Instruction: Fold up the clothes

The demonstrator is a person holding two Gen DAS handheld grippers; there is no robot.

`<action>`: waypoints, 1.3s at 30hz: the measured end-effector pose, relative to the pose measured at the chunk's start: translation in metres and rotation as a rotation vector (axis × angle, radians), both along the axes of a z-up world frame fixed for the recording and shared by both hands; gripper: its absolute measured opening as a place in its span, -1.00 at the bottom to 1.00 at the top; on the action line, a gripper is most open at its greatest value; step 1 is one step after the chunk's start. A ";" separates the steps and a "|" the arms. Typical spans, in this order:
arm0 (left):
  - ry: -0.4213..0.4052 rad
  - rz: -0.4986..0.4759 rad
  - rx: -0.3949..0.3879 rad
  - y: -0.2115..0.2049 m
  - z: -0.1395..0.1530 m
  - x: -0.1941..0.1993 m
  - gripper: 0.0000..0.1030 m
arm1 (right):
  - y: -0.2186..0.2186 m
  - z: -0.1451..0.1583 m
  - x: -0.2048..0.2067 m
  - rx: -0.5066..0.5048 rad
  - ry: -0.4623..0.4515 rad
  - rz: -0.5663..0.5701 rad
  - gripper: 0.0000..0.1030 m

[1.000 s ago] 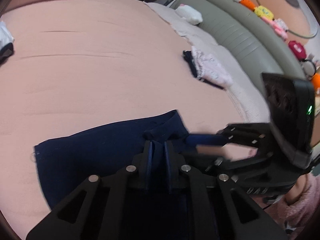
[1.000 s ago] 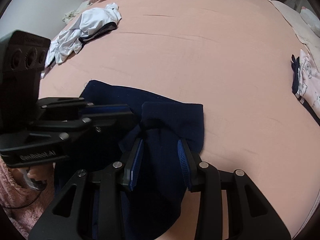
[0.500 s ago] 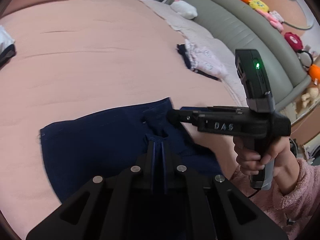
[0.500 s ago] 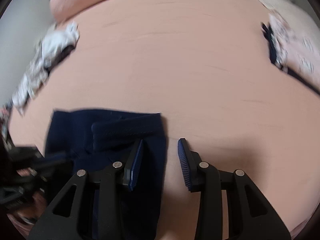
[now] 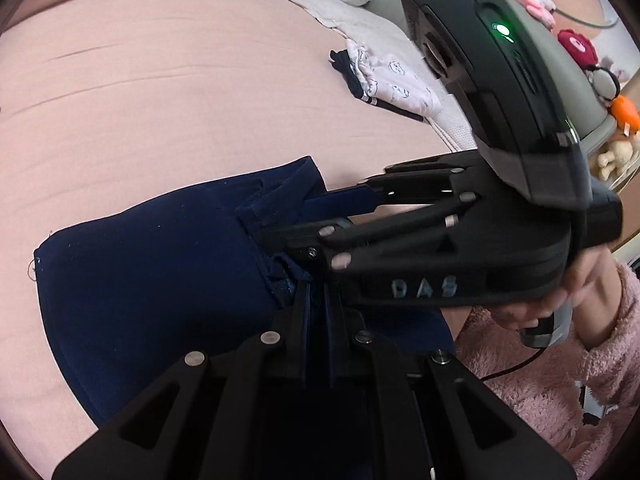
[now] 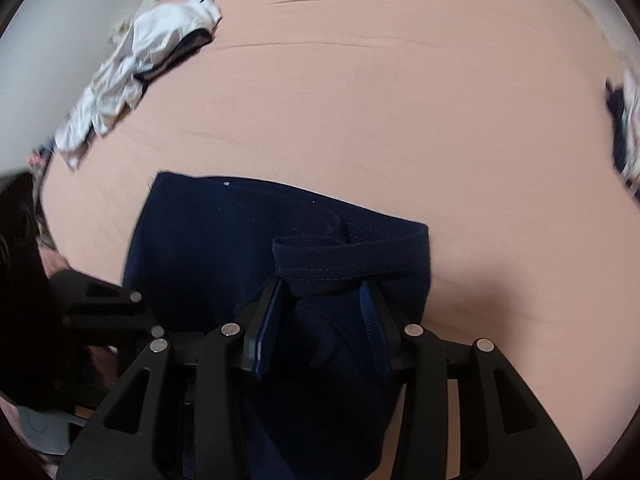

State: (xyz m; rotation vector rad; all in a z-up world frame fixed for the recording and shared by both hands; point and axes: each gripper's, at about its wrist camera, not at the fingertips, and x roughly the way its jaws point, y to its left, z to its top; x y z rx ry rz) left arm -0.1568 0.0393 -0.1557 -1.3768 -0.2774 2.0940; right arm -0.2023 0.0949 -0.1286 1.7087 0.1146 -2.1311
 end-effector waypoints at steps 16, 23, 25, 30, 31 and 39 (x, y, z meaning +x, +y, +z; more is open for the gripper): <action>-0.084 0.036 -0.019 -0.006 -0.015 -0.005 -0.79 | 0.081 0.034 0.023 -0.064 0.098 -0.213 -0.14; -0.119 0.062 -0.045 -0.023 -0.015 -0.005 0.11 | 0.069 -0.003 0.014 -0.039 0.037 -0.214 -0.13; -0.126 0.065 -0.046 -0.027 -0.016 -0.005 0.05 | 0.057 -0.004 0.022 0.061 0.103 -0.116 -0.14; -0.138 0.062 -0.032 -0.030 -0.019 -0.008 0.04 | 0.080 0.001 0.012 0.345 0.184 -0.018 -0.13; -0.141 0.062 -0.029 -0.031 -0.019 -0.008 0.04 | 0.090 0.003 0.009 0.381 0.192 -0.036 -0.13; -0.099 0.039 -0.102 -0.020 -0.016 -0.003 0.10 | 0.153 0.059 -0.004 0.065 0.228 -0.335 -0.26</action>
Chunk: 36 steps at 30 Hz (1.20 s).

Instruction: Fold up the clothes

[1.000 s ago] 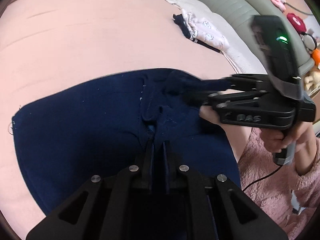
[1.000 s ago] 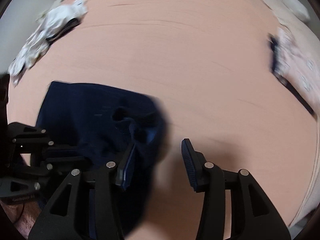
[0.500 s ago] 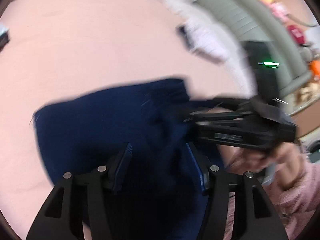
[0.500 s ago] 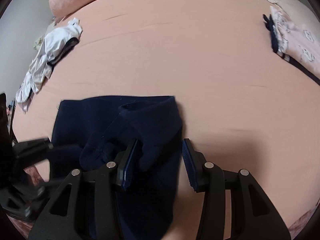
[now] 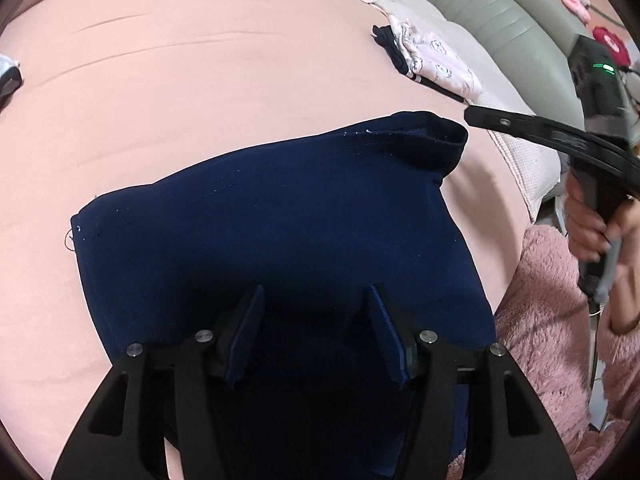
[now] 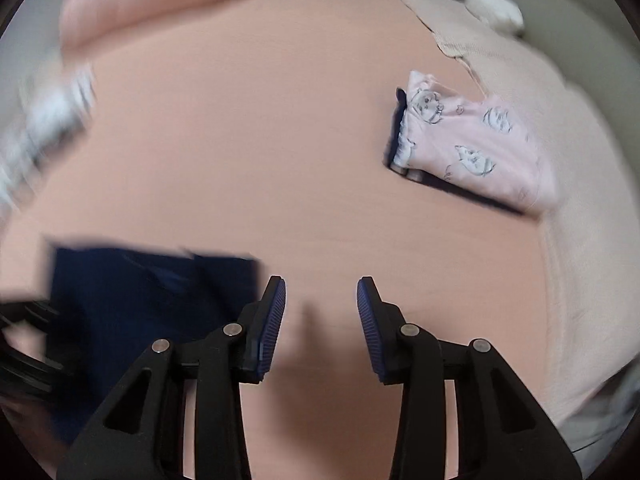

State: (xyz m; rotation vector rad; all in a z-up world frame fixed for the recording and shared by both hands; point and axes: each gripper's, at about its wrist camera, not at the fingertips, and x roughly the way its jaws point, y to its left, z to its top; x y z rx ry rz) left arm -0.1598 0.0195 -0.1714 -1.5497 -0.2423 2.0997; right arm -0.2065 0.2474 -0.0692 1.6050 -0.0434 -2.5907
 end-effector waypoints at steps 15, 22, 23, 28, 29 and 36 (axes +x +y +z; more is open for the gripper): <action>-0.033 0.033 0.064 0.004 -0.008 -0.008 0.11 | -0.070 -0.073 -0.033 0.050 -0.103 0.115 -0.26; 0.049 0.242 0.009 -0.044 0.018 -0.004 0.05 | -0.068 -0.064 -0.023 0.001 -0.046 0.091 -0.19; 0.067 0.275 -0.011 -0.052 0.023 -0.003 0.05 | -0.067 -0.063 -0.022 -0.005 -0.038 0.088 -0.19; -0.019 0.404 -0.034 -0.082 -0.001 -0.003 -0.06 | -0.067 -0.071 -0.024 0.017 -0.032 0.048 -0.22; -0.023 0.404 -0.013 -0.083 -0.003 -0.003 -0.02 | -0.064 -0.076 -0.025 0.034 -0.044 0.011 -0.22; -0.078 0.402 0.136 -0.079 -0.015 -0.007 -0.82 | -0.043 -0.089 -0.010 -0.069 -0.045 -0.095 -0.17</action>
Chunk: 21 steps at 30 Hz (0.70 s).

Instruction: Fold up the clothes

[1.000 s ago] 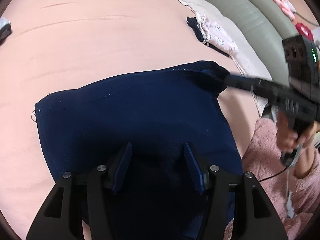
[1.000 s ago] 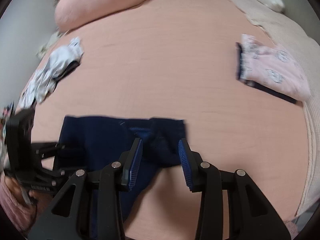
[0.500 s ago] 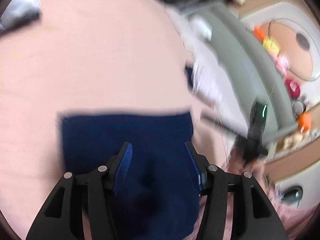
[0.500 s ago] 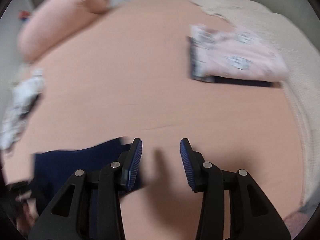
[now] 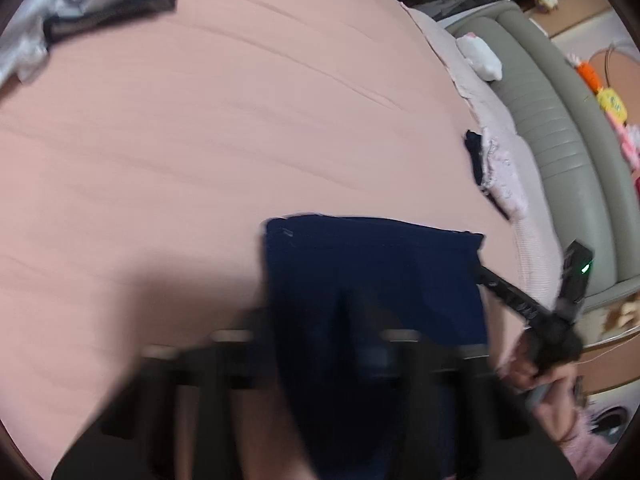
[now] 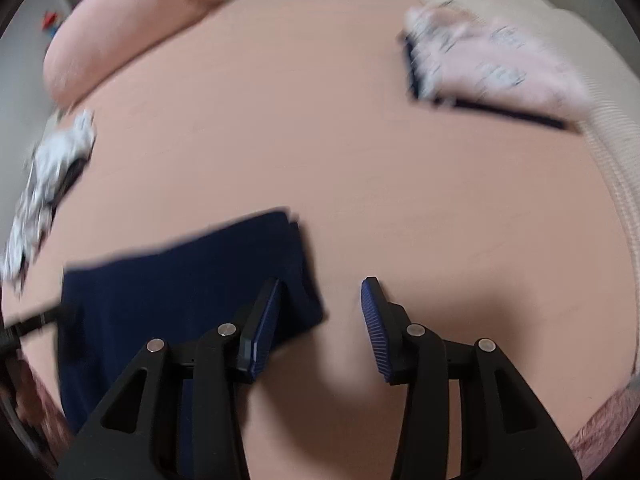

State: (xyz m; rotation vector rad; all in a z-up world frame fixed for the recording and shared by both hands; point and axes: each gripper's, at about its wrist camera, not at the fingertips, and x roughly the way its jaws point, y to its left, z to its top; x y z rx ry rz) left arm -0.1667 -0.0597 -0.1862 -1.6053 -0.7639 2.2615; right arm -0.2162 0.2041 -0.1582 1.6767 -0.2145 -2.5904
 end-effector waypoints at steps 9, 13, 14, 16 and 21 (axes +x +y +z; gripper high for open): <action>0.116 -0.090 -0.141 0.026 0.043 -0.034 -0.83 | 0.000 0.030 -0.032 -0.047 0.125 0.055 -0.88; -0.037 -0.079 -0.181 0.023 0.016 -0.050 -0.56 | 0.013 0.033 -0.049 -0.080 0.110 0.016 -0.82; -0.071 -0.062 -0.180 0.021 0.010 -0.048 -0.29 | 0.014 0.029 -0.044 -0.100 0.087 0.011 -0.72; -0.047 -0.055 -0.118 0.009 0.008 -0.033 -0.12 | 0.018 0.022 -0.034 -0.140 0.043 0.002 -0.49; -0.011 -0.056 -0.054 0.002 0.003 -0.022 -0.04 | 0.026 0.001 -0.012 -0.234 -0.069 -0.018 -0.01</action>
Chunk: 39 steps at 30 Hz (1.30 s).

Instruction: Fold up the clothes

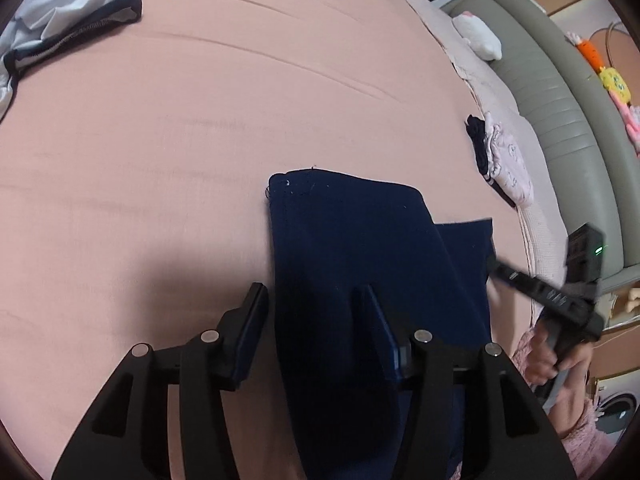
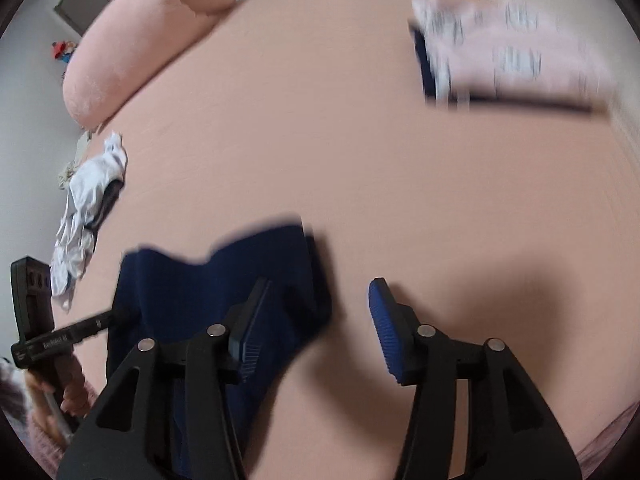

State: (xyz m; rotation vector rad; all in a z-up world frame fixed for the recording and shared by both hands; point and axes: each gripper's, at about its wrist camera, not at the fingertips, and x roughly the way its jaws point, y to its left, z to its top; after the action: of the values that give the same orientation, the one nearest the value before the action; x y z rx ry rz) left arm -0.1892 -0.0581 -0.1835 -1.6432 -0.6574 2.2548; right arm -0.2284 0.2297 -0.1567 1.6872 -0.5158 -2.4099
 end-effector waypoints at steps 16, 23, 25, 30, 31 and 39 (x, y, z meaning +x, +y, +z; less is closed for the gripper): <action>0.092 0.170 -0.044 -0.021 0.010 0.000 -0.32 | -0.006 0.006 -0.060 0.084 0.119 -0.022 -0.65; 0.228 0.138 0.005 -0.007 0.054 0.070 -0.29 | 0.012 0.023 0.003 -0.040 0.199 -0.099 -0.50; 0.219 0.084 -0.041 0.014 0.050 0.077 -0.29 | -0.004 0.018 0.023 -0.095 0.162 -0.030 -0.49; 0.154 0.063 -0.197 0.042 0.029 0.082 -0.30 | -0.057 0.000 0.071 -0.064 0.109 0.134 -0.49; 0.145 0.082 -0.212 0.040 0.027 0.085 -0.28 | -0.061 -0.007 0.076 -0.076 0.096 0.135 -0.49; 0.151 0.135 -0.107 0.024 0.030 0.113 -0.30 | -0.019 -0.001 0.109 -0.108 0.149 0.083 -0.60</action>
State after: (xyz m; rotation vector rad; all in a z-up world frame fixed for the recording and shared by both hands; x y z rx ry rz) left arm -0.0764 -0.0346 -0.1532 -1.4957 -0.6375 2.5214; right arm -0.1191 0.2105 -0.1574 1.4432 -0.5315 -2.3799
